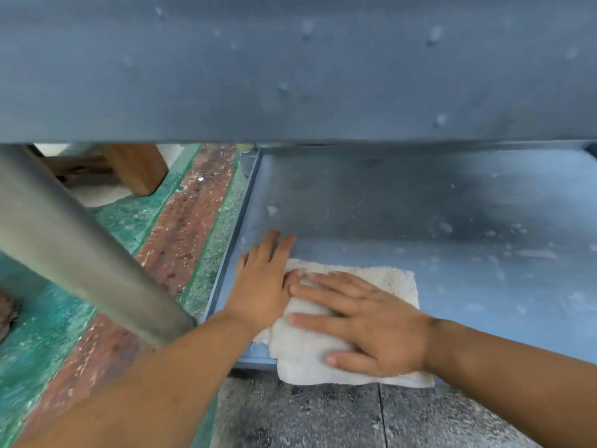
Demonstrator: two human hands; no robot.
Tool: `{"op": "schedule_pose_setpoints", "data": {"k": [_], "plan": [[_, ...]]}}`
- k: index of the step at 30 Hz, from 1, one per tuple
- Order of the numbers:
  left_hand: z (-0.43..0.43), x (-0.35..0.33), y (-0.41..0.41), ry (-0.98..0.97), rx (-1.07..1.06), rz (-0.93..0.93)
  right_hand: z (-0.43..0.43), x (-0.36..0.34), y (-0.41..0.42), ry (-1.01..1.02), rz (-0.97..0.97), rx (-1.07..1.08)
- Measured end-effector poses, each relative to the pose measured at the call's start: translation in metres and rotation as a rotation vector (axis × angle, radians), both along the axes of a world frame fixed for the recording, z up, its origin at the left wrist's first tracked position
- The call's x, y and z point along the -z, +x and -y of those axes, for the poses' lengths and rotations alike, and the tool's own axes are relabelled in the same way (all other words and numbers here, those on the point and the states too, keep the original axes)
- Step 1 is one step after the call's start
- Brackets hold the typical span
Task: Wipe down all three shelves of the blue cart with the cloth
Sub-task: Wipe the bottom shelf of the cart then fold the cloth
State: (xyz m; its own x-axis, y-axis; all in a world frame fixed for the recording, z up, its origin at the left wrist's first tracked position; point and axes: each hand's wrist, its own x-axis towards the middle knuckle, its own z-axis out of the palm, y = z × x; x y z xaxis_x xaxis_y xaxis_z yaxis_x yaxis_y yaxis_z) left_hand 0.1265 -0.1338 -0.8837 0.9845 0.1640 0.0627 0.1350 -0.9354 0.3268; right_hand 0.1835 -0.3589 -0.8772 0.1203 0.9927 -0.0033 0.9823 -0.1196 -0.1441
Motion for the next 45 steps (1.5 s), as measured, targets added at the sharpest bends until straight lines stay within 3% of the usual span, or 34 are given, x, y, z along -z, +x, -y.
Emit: {"op": "schedule_pose_setpoints", "data": {"k": [5, 8, 15, 20, 25, 32, 41, 45], "plan": [[-0.009, 0.003, -0.002, -0.427, -0.113, 0.159, -0.022, 0.007, 0.013, -0.132, -0.045, -0.038], [-0.007, -0.001, -0.004, -0.531, -0.157, 0.212, -0.029, 0.012, 0.025, -0.139, -0.019, -0.052], [-0.003, -0.002, -0.011, -0.436, -0.088, 0.096, -0.068, 0.013, 0.084, -0.142, 0.064, 0.244], [-0.004, 0.008, -0.011, -0.13, 0.014, -0.021, -0.081, 0.012, 0.141, -0.191, 0.082, 0.427], [-0.005, 0.016, -0.011, 0.101, 0.054, -0.151, -0.052, -0.003, 0.174, -0.225, 0.335, 0.331], [0.004, 0.019, -0.008, 0.172, 0.037, -0.188, -0.008, 0.011, 0.191, -0.222, 0.074, 0.831], [0.015, 0.02, 0.003, 0.15, -0.068, -0.174, -0.017, 0.011, 0.134, -0.18, -0.069, 0.702], [0.016, 0.018, 0.004, 0.149, -0.073, -0.17, -0.008, 0.008, 0.081, -0.193, -0.065, 0.529]]}}
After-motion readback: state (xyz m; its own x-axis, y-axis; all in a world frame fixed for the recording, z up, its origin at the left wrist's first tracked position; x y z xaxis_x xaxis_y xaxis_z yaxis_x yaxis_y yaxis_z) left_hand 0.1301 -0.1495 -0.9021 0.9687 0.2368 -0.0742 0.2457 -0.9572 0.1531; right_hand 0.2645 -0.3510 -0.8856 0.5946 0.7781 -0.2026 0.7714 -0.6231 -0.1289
